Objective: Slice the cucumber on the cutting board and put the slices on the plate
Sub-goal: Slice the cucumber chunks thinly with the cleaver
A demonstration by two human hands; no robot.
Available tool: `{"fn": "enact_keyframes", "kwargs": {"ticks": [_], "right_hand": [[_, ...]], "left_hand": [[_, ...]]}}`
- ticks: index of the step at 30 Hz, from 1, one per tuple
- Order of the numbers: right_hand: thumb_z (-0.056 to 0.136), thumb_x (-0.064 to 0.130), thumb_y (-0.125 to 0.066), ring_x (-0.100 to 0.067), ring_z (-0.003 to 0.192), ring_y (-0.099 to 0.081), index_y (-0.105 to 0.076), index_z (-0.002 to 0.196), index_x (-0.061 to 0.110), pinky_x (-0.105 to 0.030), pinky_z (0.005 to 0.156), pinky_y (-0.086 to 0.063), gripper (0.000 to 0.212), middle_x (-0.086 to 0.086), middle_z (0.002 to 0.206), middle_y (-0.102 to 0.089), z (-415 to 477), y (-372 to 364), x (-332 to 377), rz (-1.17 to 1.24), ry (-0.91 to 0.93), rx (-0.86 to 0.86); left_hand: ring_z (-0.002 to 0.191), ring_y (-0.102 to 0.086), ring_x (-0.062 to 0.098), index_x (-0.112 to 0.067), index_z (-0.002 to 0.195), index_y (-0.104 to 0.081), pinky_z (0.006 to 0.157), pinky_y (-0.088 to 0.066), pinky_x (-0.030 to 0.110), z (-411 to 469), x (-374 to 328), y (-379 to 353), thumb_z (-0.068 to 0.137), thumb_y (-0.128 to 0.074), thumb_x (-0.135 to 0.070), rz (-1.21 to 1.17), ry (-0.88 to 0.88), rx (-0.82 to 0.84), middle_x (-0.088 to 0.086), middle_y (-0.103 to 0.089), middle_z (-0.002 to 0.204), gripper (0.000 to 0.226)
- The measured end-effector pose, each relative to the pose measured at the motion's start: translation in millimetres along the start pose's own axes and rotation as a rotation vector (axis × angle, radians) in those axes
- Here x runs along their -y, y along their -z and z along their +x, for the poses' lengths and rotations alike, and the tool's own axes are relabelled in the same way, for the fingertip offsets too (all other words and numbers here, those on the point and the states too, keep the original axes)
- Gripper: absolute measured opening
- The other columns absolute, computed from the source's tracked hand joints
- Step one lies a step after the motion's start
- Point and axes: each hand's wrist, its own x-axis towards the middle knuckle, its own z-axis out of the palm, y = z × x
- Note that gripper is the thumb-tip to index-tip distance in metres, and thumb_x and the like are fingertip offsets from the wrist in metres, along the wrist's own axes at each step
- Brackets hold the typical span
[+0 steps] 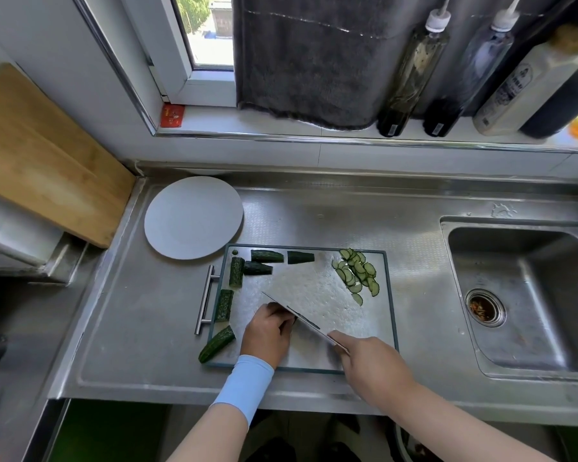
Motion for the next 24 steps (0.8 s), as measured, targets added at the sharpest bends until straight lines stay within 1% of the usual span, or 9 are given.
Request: {"fn": "enact_keyframes", "kwargs": {"ticks": [2,4,7,9,12,16,19,21,24], "right_hand": [[0.102,0.025,-0.038,-0.021,0.068,-0.050,-0.054,0.117,0.036,-0.031,0.055,-0.034,0.024,0.005,0.073,-0.055,6,-1,3,0.019,0.001,0.012],[0.102,0.024,-0.038,-0.021,0.068,-0.049,-0.056,0.117,0.034,-0.031,0.055,-0.034,0.026,0.005,0.074,-0.055,14,-3,8,0.033,0.008,0.024],[0.102,0.024,-0.038,-0.023,0.072,-0.049,-0.058,0.120,0.033,-0.032,0.062,-0.040,0.028,0.002,0.079,-0.058,30,-5,16,0.040,0.017,0.030],[0.102,0.025,-0.038,-0.025,0.077,-0.055,-0.058,0.125,0.035,-0.033,0.069,-0.047,0.031,-0.001,0.088,-0.066,37,-6,21,0.050,0.016,0.034],[0.103,0.027,-0.037,-0.028,0.088,-0.061,-0.057,0.130,0.035,-0.035,0.076,-0.052,0.034,-0.005,0.099,-0.070,43,-4,26,0.056,0.020,0.037],[0.103,0.029,-0.037,-0.028,0.084,-0.060,-0.057,0.126,0.034,-0.035,0.069,-0.049,0.030,-0.004,0.093,-0.069,39,-7,24,0.031,0.036,0.014],[0.103,0.029,-0.038,-0.024,0.074,-0.053,-0.055,0.124,0.035,-0.032,0.062,-0.041,0.028,-0.001,0.089,-0.068,28,-7,19,0.014,0.047,-0.009],[0.103,0.028,-0.038,-0.023,0.072,-0.050,-0.053,0.124,0.037,-0.032,0.061,-0.039,0.028,0.000,0.085,-0.065,19,-4,15,0.006,0.045,-0.010],[0.103,0.027,-0.037,-0.021,0.070,-0.050,-0.053,0.124,0.039,-0.031,0.058,-0.036,0.028,0.005,0.079,-0.058,7,1,10,-0.005,0.038,-0.002]], "left_hand": [[0.087,-0.057,0.011,-0.016,0.079,-0.077,0.076,-0.042,0.012,0,0,0,0.068,-0.082,-0.002,-0.001,-0.020,-0.015,-0.001,-0.070,0.089,0.019],[0.085,-0.057,0.012,-0.016,0.077,-0.077,0.073,-0.045,0.016,0,0,-1,0.066,-0.083,-0.001,0.011,-0.034,-0.025,-0.001,-0.070,0.086,0.020],[0.079,-0.059,0.014,-0.016,0.076,-0.077,0.065,-0.049,0.021,-1,-1,-1,0.064,-0.085,-0.002,0.011,-0.023,-0.032,-0.002,-0.069,0.082,0.020],[0.078,-0.060,0.014,-0.017,0.077,-0.077,0.062,-0.048,0.020,-1,-1,-1,0.065,-0.084,-0.003,0.007,-0.007,-0.028,-0.002,-0.069,0.082,0.020],[0.078,-0.062,0.016,-0.017,0.078,-0.077,0.064,-0.047,0.019,-1,-2,-1,0.066,-0.084,-0.003,0.005,-0.008,-0.020,-0.003,-0.069,0.084,0.020],[0.077,-0.060,0.014,-0.018,0.078,-0.077,0.064,-0.046,0.018,-1,-3,1,0.066,-0.084,-0.004,0.003,-0.005,-0.032,-0.002,-0.069,0.083,0.020],[0.076,-0.060,0.015,-0.018,0.076,-0.076,0.063,-0.048,0.019,0,-4,2,0.064,-0.086,-0.004,0.013,-0.014,-0.037,-0.001,-0.070,0.083,0.021],[0.078,-0.060,0.016,-0.018,0.076,-0.076,0.067,-0.046,0.018,0,-4,3,0.063,-0.086,-0.003,0.024,-0.029,-0.033,0.000,-0.070,0.084,0.022],[0.084,-0.056,0.013,-0.017,0.077,-0.076,0.071,-0.043,0.015,0,-3,2,0.064,-0.085,-0.003,0.021,-0.025,-0.037,0.001,-0.070,0.086,0.021]]}}
